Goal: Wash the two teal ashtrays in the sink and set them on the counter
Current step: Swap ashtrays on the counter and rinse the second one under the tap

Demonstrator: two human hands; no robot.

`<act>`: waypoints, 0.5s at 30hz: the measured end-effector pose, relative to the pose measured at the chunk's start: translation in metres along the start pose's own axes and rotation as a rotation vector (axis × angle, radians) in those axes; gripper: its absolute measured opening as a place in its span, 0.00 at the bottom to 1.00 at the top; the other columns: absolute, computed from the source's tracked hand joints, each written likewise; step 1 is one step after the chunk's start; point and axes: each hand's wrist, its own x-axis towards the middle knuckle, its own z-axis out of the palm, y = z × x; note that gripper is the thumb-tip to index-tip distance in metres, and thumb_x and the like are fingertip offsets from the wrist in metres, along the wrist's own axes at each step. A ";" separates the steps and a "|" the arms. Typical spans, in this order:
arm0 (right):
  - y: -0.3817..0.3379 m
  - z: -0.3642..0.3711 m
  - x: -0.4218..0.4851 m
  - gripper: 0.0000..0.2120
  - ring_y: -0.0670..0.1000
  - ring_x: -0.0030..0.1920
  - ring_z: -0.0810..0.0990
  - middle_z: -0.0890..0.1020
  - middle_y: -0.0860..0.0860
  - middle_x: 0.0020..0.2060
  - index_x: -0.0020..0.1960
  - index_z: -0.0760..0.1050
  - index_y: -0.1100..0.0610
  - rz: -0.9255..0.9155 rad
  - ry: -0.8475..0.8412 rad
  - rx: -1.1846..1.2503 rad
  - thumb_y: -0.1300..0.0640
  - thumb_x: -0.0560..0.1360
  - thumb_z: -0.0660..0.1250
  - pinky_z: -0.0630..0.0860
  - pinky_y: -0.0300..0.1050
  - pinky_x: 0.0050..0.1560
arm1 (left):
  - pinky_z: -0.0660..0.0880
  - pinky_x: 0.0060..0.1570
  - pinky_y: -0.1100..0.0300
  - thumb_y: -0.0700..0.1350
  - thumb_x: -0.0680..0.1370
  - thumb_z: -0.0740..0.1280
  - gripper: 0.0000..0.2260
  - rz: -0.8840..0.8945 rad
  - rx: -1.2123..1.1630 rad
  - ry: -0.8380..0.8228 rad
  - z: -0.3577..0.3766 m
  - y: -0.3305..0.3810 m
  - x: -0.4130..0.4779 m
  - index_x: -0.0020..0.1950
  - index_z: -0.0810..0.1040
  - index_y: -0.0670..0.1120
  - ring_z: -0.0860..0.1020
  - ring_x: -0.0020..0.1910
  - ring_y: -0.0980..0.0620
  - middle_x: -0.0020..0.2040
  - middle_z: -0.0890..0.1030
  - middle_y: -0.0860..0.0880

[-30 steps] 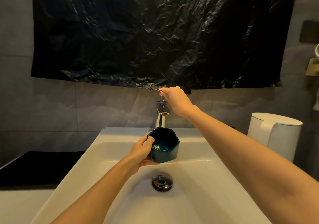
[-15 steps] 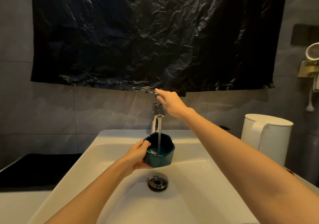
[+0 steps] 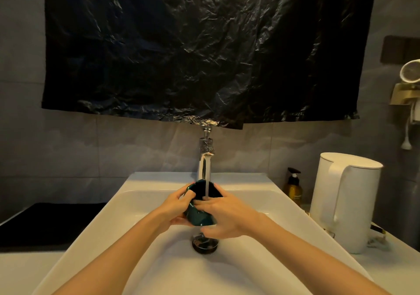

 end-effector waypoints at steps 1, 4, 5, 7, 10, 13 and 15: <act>0.002 0.003 0.003 0.29 0.50 0.70 0.67 0.76 0.48 0.66 0.70 0.68 0.53 -0.012 -0.002 -0.025 0.40 0.74 0.63 0.40 0.53 0.77 | 0.82 0.40 0.50 0.47 0.82 0.56 0.15 0.001 -0.001 -0.017 0.000 0.000 0.000 0.68 0.69 0.55 0.79 0.53 0.43 0.59 0.76 0.45; 0.004 0.002 0.003 0.34 0.53 0.71 0.66 0.76 0.51 0.65 0.70 0.68 0.55 0.011 0.043 -0.178 0.35 0.73 0.63 0.35 0.50 0.75 | 0.82 0.36 0.53 0.46 0.82 0.57 0.13 0.018 0.006 -0.030 0.001 0.000 0.000 0.66 0.70 0.55 0.80 0.49 0.46 0.55 0.77 0.46; 0.003 -0.001 0.002 0.33 0.54 0.70 0.68 0.78 0.52 0.63 0.69 0.69 0.56 0.021 0.067 -0.208 0.36 0.73 0.63 0.35 0.48 0.74 | 0.82 0.36 0.53 0.46 0.82 0.57 0.13 0.025 0.001 -0.018 0.000 0.000 0.000 0.66 0.71 0.55 0.80 0.48 0.47 0.54 0.78 0.46; -0.003 -0.004 -0.002 0.27 0.54 0.69 0.69 0.80 0.52 0.60 0.67 0.72 0.56 0.047 0.091 -0.156 0.39 0.75 0.64 0.34 0.42 0.71 | 0.82 0.37 0.52 0.46 0.82 0.57 0.13 0.028 -0.006 0.004 -0.002 0.000 0.002 0.66 0.71 0.55 0.80 0.49 0.45 0.56 0.78 0.45; -0.007 -0.004 0.001 0.26 0.52 0.72 0.65 0.76 0.49 0.66 0.70 0.69 0.52 0.038 0.073 -0.018 0.43 0.75 0.65 0.31 0.43 0.71 | 0.81 0.36 0.53 0.46 0.82 0.56 0.13 0.034 -0.002 -0.029 -0.001 0.000 0.003 0.66 0.71 0.56 0.80 0.49 0.46 0.56 0.78 0.46; 0.000 -0.002 0.002 0.30 0.52 0.72 0.65 0.75 0.49 0.66 0.71 0.67 0.53 0.070 0.083 -0.133 0.39 0.74 0.63 0.30 0.48 0.72 | 0.81 0.34 0.55 0.46 0.82 0.57 0.13 0.050 -0.005 -0.037 0.000 0.001 0.001 0.64 0.72 0.56 0.81 0.47 0.47 0.53 0.78 0.48; -0.003 -0.002 0.001 0.27 0.54 0.69 0.69 0.79 0.52 0.61 0.67 0.71 0.56 0.097 0.074 -0.187 0.41 0.75 0.63 0.32 0.46 0.72 | 0.82 0.37 0.52 0.46 0.82 0.57 0.13 0.062 -0.002 -0.006 -0.002 0.000 0.002 0.65 0.72 0.56 0.80 0.49 0.45 0.56 0.78 0.46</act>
